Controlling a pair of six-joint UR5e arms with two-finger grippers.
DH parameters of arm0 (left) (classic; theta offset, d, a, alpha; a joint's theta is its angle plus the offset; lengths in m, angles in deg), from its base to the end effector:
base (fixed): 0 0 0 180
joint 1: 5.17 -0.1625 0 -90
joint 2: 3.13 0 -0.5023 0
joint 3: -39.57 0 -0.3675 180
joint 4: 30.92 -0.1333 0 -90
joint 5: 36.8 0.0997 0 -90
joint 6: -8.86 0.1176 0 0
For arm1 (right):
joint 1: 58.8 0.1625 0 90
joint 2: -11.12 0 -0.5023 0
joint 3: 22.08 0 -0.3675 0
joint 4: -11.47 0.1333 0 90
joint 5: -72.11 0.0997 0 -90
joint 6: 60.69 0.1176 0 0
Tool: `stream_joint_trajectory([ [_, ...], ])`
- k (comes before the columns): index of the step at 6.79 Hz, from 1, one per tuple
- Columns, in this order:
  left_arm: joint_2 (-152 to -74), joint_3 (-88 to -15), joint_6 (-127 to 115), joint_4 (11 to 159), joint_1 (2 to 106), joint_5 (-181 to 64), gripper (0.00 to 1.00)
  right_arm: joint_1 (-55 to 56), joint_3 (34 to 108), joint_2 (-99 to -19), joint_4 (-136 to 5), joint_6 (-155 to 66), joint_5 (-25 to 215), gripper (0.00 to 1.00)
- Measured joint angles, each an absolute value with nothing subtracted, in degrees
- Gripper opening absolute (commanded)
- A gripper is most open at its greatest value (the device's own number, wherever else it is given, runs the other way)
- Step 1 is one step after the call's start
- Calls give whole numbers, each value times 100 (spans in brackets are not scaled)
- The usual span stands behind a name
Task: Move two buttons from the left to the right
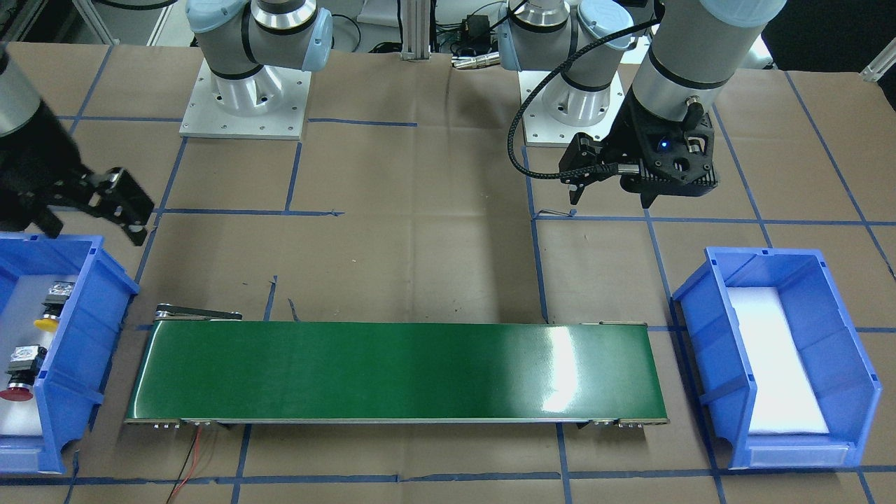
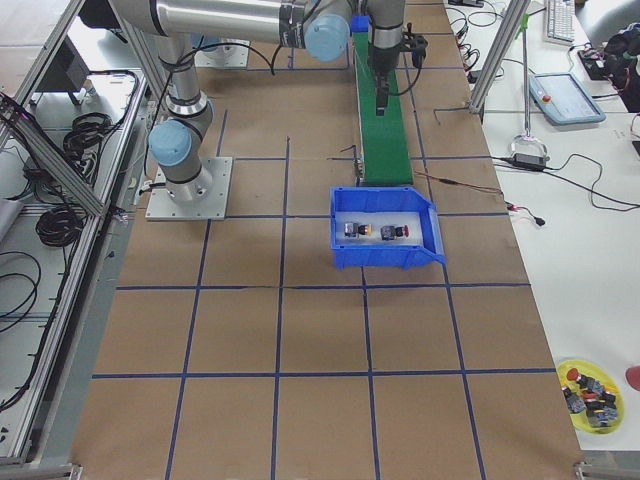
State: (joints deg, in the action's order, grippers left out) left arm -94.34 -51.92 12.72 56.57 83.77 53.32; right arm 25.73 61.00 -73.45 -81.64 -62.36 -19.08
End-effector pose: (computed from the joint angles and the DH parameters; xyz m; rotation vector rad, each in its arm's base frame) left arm -0.1242 -0.4794 0.5294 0.0767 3.1387 0.0053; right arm 0.0803 -0.5338 0.5629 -0.1045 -3.1117 0.1228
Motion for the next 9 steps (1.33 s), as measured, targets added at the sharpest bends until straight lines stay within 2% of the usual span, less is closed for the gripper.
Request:
stream_joint_trajectory([
  [3,-9436,-5189,1271,5657,8377,5333,100,3796,6098,-7555,-7695,-5838,-1893,100],
  [6,-9428,-5184,1272,5658,8378,5335,100,3883,6224,-7661,-7624,-5798,-1882,100],
  [9,-9425,-5187,1273,5661,8377,5338,100,3671,6965,-8288,-7654,-5816,-1891,100],
])
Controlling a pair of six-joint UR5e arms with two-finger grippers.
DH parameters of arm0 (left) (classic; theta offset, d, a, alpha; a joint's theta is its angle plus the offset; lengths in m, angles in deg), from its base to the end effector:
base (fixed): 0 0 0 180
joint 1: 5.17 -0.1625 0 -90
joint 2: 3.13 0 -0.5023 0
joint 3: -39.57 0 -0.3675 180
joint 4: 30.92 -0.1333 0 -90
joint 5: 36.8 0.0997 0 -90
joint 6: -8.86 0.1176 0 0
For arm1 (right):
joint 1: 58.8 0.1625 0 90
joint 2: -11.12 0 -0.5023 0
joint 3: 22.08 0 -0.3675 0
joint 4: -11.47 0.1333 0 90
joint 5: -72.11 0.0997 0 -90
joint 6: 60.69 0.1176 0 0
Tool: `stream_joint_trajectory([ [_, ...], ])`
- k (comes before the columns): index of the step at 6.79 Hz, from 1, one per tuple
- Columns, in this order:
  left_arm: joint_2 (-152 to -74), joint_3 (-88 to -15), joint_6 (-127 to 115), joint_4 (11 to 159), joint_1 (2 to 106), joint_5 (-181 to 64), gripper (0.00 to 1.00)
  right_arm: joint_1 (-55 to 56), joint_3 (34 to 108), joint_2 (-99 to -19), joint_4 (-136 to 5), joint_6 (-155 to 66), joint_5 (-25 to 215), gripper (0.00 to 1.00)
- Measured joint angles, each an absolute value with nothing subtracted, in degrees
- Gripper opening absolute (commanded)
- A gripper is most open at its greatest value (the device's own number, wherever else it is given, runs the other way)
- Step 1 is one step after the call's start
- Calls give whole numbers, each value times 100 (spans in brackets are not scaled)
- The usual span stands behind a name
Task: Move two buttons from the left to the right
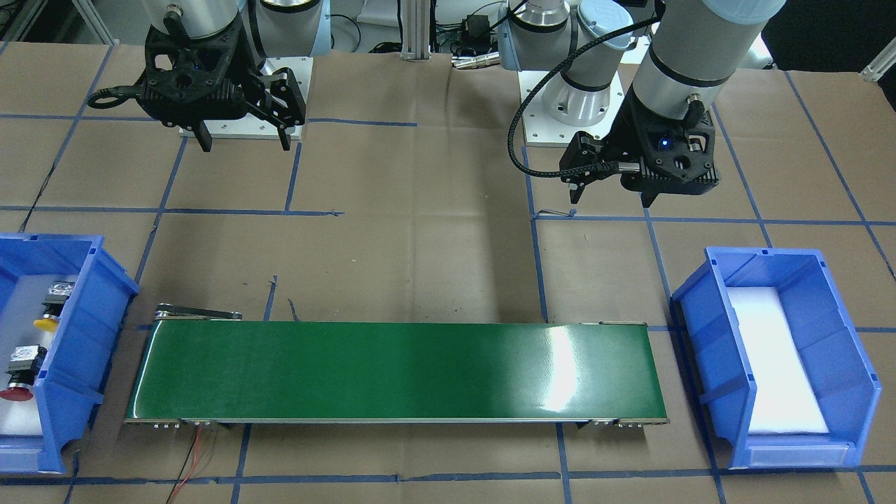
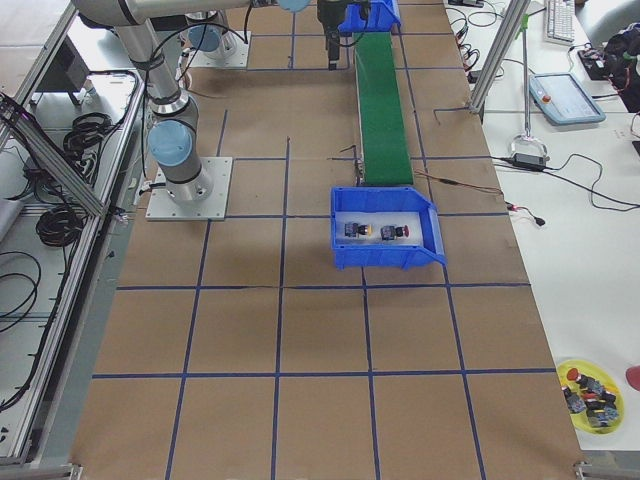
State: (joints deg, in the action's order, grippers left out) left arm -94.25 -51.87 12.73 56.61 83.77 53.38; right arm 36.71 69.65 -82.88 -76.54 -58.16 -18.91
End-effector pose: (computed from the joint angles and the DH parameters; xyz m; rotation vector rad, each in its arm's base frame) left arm -0.1241 -0.4788 0.5305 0.0770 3.1376 0.0027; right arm 0.1721 -0.4178 0.5610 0.0812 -3.1231 0.0096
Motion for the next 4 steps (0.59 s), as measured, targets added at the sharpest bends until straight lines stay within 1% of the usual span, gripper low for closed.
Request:
stream_joint_trajectory([
  [2,-9427,-5186,1267,5658,8377,5338,100,3411,7014,-8346,-7656,-5874,-1883,100],
  [4,-9431,-5184,1264,5655,8377,5332,100,3386,6947,-8332,-7649,-5883,-1879,100],
])
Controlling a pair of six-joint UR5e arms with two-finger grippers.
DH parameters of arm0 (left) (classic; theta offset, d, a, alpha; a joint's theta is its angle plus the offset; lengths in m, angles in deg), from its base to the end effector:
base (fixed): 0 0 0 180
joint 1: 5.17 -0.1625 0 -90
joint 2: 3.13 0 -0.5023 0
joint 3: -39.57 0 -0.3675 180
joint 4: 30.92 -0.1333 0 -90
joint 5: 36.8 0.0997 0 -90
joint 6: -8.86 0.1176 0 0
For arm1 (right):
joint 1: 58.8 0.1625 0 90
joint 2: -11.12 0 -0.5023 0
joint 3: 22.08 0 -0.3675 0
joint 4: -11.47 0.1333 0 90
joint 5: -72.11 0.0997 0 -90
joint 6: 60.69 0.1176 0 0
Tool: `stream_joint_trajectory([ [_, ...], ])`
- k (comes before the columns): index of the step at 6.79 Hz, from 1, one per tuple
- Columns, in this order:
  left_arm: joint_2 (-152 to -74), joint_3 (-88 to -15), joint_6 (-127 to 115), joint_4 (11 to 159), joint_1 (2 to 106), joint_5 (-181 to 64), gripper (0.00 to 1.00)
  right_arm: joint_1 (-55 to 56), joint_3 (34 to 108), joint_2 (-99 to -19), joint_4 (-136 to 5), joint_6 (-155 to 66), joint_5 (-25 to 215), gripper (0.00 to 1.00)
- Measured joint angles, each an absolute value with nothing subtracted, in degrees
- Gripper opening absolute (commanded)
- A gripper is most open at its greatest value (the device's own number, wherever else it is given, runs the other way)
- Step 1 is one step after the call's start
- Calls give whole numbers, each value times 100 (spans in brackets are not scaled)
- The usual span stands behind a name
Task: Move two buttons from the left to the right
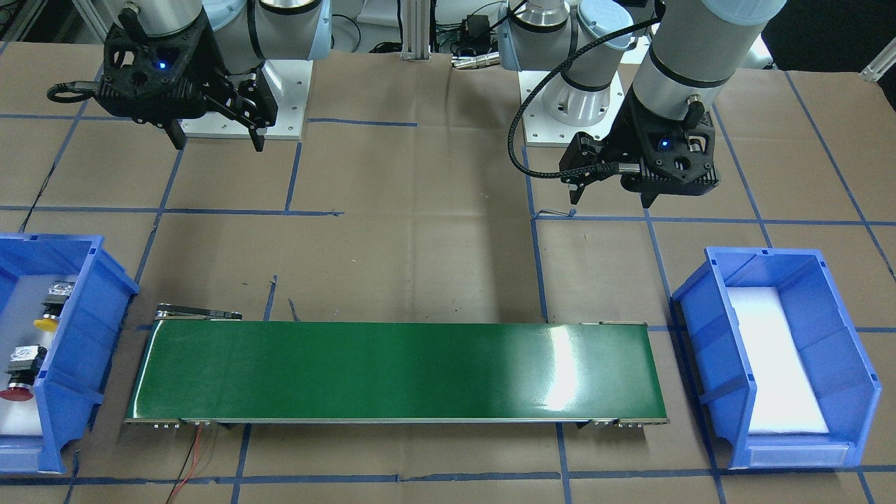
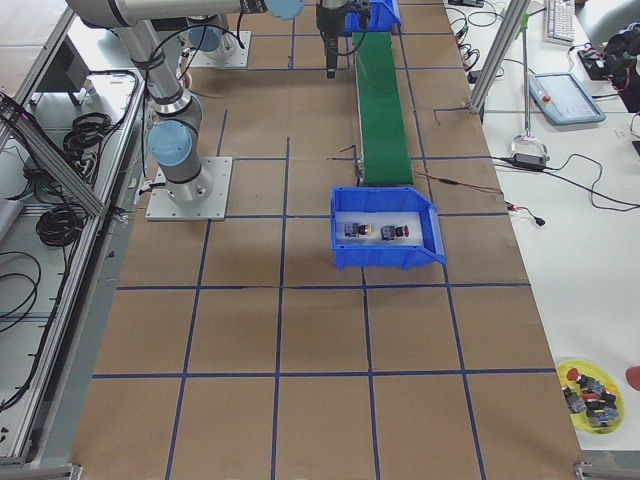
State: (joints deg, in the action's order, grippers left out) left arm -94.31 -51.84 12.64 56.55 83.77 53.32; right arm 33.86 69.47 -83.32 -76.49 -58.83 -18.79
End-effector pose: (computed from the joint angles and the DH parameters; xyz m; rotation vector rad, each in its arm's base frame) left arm -0.1242 -0.4794 0.5304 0.0745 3.1387 0.0018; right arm 0.1512 -0.4230 0.5657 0.0216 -3.1263 0.0241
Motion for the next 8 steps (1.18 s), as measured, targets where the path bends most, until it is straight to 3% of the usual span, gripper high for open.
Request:
stream_joint_trajectory([
  [8,-9433,-5183,1264,5661,8377,5306,100,3420,6933,-8226,-7704,-6054,-1342,100],
])
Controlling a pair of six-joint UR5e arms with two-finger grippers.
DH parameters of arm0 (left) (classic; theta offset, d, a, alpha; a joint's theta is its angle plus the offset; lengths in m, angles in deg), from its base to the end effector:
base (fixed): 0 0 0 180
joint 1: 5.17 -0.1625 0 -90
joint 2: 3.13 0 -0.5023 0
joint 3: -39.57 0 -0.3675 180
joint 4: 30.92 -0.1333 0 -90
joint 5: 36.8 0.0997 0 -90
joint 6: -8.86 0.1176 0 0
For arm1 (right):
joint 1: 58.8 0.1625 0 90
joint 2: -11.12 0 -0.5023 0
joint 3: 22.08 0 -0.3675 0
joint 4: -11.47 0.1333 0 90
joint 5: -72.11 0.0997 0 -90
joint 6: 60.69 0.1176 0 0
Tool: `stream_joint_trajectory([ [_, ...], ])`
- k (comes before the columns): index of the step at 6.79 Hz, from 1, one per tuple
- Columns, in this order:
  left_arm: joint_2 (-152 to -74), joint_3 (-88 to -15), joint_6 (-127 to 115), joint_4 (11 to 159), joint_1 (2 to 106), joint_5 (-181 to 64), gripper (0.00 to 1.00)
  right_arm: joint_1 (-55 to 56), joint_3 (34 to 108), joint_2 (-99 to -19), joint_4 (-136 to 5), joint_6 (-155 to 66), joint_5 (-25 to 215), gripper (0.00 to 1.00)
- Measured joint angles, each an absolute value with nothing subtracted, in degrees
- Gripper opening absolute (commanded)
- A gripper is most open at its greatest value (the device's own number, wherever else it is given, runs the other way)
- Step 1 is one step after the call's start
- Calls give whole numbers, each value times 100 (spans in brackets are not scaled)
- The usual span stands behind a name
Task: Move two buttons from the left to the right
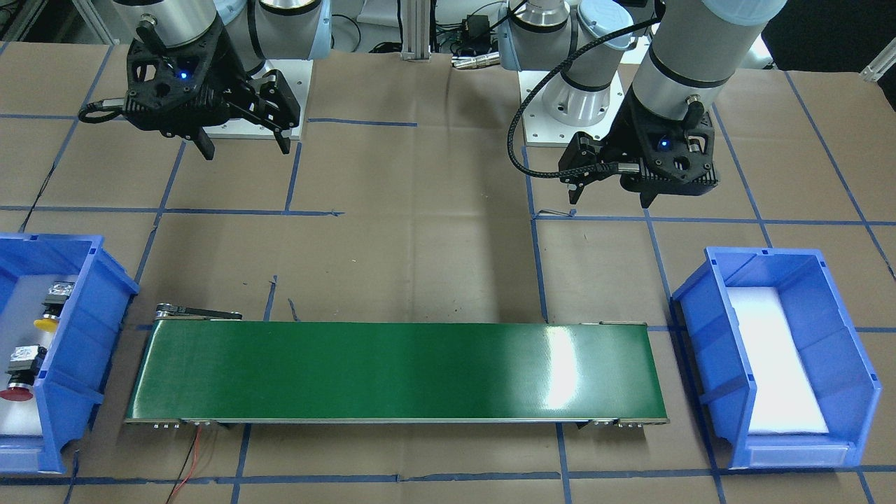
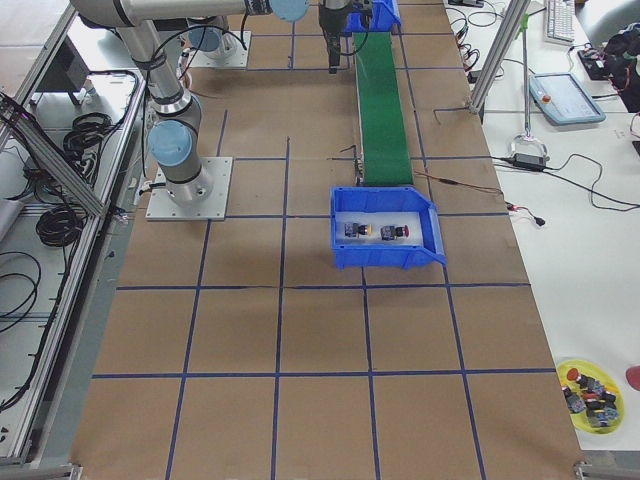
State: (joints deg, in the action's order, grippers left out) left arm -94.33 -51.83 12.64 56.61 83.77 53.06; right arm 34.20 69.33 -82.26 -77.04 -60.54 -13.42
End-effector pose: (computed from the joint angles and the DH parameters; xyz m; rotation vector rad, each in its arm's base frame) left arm -0.1247 -0.4795 0.5302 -0.0745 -3.1382 -0.0034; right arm 0.1652 -0.4303 0.5602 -0.0767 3.0624 -0.0095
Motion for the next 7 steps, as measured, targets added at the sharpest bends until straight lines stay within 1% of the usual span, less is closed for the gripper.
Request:
stream_joint_trajectory([
  [7,-9431,-5186,1264,5655,8377,5288,100,3419,6936,-8228,-7704,-6051,-1481,100],
])
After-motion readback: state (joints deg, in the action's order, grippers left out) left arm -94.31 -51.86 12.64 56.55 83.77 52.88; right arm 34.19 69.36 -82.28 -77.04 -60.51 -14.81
